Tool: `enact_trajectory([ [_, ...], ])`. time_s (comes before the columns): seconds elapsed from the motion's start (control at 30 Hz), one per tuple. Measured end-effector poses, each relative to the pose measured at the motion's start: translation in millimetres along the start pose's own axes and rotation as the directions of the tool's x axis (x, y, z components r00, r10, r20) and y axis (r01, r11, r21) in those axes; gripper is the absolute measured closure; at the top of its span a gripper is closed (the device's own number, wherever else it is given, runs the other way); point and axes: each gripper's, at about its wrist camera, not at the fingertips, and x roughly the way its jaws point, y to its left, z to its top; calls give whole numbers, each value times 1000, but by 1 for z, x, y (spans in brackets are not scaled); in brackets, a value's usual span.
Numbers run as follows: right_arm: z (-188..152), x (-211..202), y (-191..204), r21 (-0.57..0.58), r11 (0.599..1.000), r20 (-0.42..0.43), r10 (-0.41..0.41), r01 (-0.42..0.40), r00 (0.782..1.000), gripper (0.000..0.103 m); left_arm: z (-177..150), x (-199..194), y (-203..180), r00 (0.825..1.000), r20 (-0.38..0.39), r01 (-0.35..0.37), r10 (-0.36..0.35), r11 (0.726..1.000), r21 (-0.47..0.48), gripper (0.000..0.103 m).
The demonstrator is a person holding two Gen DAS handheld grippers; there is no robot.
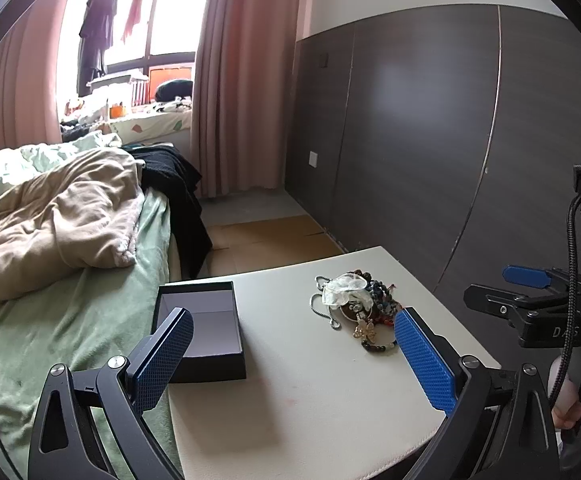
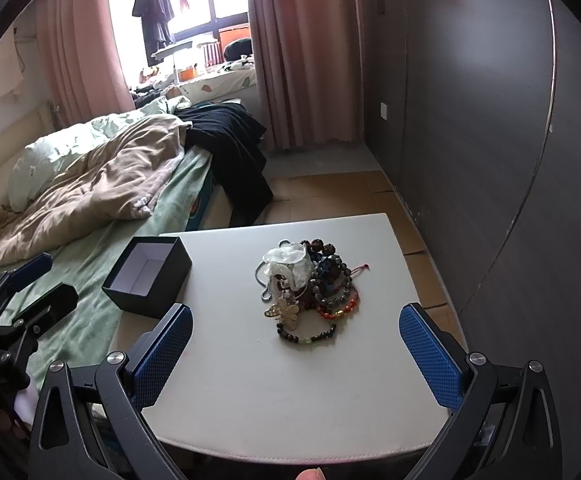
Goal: Organize jewelry
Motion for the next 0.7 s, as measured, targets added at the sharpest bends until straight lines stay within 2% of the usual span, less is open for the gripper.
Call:
enact_trajectory([
  [0.2,3,3,-7,24,1000,-6,2,-2,1000,0,4,7,0,1000,-7,-2,2,1000,-15,2],
  [0.5,9,20,-47,199,980,-47,-21,30,999,0,11,29,-2,999,-28,40,-41,998,-56,2],
  [0.7,10,34,-71,308,951,-56,6,12,998,2,12,52,-12,998,-48,44,-47,998,-54,9],
])
